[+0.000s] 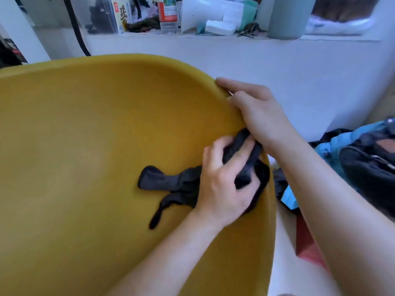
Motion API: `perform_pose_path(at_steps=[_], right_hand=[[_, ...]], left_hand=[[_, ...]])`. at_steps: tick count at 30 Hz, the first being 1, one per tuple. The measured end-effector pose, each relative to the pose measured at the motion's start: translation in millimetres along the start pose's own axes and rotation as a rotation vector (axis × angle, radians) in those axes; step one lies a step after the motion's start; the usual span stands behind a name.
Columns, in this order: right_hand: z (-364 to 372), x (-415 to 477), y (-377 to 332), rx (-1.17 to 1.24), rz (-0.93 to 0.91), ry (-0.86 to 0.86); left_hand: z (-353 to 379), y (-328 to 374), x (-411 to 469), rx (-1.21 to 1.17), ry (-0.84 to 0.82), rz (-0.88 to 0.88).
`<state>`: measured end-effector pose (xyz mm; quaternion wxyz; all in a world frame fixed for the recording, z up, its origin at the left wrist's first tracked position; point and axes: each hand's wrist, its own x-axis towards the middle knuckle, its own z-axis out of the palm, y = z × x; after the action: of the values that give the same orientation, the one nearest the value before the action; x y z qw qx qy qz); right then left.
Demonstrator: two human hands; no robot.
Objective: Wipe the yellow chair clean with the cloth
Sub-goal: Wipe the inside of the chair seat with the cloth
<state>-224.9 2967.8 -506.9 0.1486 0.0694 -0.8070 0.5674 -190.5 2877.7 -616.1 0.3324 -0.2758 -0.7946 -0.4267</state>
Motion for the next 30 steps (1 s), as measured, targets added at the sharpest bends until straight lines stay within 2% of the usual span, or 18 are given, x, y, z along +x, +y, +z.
perform_pose_path(at_steps=[3,5,7,8,10,11,12,13,16,19,21,24,26,29,30], right_hand=[[-3.7,0.0,-1.0,-0.042,0.005,-0.055],[0.8,-3.5,1.5,-0.160,-0.045,-0.094],[2.6,-7.4,8.2,-0.251,-0.108,-0.069],[0.7,-8.1,11.5,-0.254,-0.102,-0.045],[-2.6,-10.3,16.6,-0.157,-0.013,-0.050],[-3.5,-11.9,20.3,-0.109,0.030,-0.061],[-4.1,-13.4,24.5,-0.096,0.043,-0.065],[-3.8,-13.7,28.3,-0.118,0.028,-0.059],[2.5,-16.3,28.4,-0.335,-0.064,0.020],[13.8,-29.6,30.0,-0.582,-0.149,0.084],[18.0,-38.6,32.6,-0.630,-0.140,0.122],[12.7,-35.2,27.4,-0.491,0.045,0.168],[10.7,-29.8,28.4,-0.416,0.089,0.140],[11.7,-31.6,31.3,-0.401,0.046,0.161],[12.7,-33.3,31.1,-0.416,0.026,0.177]], left_hand=[[-25.5,6.8,-68.1,-0.047,-0.302,0.068],[-40.4,-1.5,-81.1,-0.031,-0.439,0.185],[-39.9,-24.8,-58.2,0.104,-0.382,0.239],[-37.6,-38.5,-33.7,0.170,-0.255,0.106],[-34.8,-65.8,18.2,0.193,0.156,-0.422],[-32.2,-68.2,29.0,0.144,0.257,-0.597],[-25.7,-62.0,22.3,0.110,0.252,-0.579],[-18.2,-48.8,2.0,0.090,0.145,-0.465],[-36.6,13.7,-89.0,-0.020,-0.316,-0.112],[-77.8,15.3,-136.9,-0.074,-0.625,0.094],[-88.2,-2.5,-136.1,-0.008,-0.700,0.199],[-72.9,-36.0,-98.6,0.207,-0.624,0.328],[-61.7,-59.3,-58.0,0.370,-0.468,0.195],[-53.2,-69.6,-26.6,0.451,-0.240,-0.291],[-51.6,-63.2,-32.4,0.433,-0.227,-0.351]])
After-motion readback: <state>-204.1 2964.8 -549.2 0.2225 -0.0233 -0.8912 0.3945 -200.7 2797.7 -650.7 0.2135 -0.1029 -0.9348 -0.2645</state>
